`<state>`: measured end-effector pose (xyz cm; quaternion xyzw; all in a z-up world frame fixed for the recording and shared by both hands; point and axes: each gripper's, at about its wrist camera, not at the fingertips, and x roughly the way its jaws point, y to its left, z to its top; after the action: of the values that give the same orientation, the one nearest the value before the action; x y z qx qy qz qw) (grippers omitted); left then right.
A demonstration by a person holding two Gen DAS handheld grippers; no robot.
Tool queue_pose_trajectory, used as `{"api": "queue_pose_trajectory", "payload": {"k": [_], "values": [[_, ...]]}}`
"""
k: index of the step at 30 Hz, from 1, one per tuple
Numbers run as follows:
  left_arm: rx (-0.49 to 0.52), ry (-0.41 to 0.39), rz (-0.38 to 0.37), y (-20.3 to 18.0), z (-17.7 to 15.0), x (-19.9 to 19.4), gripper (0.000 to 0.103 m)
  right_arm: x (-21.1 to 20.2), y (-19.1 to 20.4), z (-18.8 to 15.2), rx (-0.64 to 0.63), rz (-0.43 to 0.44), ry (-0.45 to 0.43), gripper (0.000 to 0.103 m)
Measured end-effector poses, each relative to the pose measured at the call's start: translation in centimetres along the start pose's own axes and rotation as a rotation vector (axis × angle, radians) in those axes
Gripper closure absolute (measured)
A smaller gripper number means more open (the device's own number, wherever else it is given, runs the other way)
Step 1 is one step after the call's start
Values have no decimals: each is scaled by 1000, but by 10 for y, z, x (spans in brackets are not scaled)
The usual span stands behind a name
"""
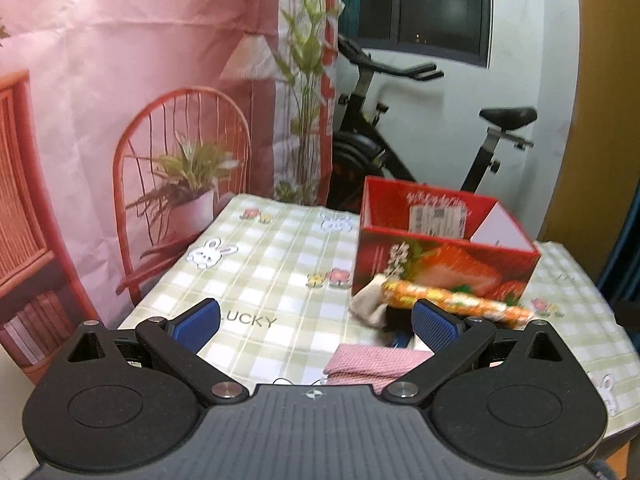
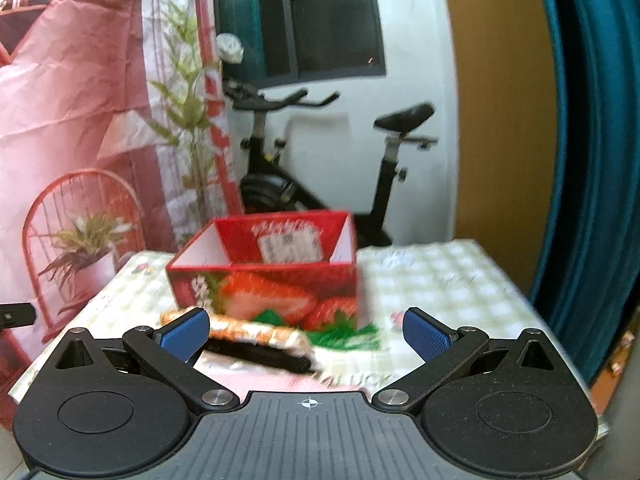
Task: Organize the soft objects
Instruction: 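Move the left tool down to the pink knit towel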
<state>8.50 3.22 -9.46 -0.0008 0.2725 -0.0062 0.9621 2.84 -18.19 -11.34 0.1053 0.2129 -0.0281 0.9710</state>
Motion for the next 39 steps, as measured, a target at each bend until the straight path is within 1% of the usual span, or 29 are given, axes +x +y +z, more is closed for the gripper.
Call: {"api": "queue_pose_trajectory", "payload": {"k": [3,5,7,9,11,12,13,14,16,20,25,30,33,36,39], "values": [[-6,31,-18,4,-4,16,2,20,-3,-10,12,-15,54,0],[-9,48,-29,5,-7,27,3,32,-1,-17,8,-37,70,0],[-3,64,-41,4,-10,36,7,42,-2,-25,-1,-53,87,0],[2,82,-52,3,-12,45,12,53,-4,-32,0,-61,110,3],[3,103,-71,0,-15,54,16,62,-9,-39,7,-57,144,9],[4,115,-83,0,-16,59,20,68,-10,-42,10,-52,160,11],[6,126,-95,-1,-17,63,24,72,-12,-44,15,-46,177,15],[9,136,-105,-2,-19,68,26,77,-14,-46,19,-41,192,19],[13,162,-118,-4,-22,79,33,88,-15,-52,27,-26,219,24],[-9,213,-142,-3,-29,105,38,110,-16,-61,39,-3,277,39],[-74,271,-197,5,-37,128,39,132,-12,-69,52,39,324,40],[-136,299,-229,12,-43,142,38,147,-11,-73,64,63,349,38],[-177,322,-264,14,-48,153,36,158,-9,-77,54,63,374,37],[-192,335,-268,14,-51,162,33,165,-11,-80,67,70,384,34],[-205,357,-277,13,-54,171,32,169,-13,-80,78,76,386,33]]}}
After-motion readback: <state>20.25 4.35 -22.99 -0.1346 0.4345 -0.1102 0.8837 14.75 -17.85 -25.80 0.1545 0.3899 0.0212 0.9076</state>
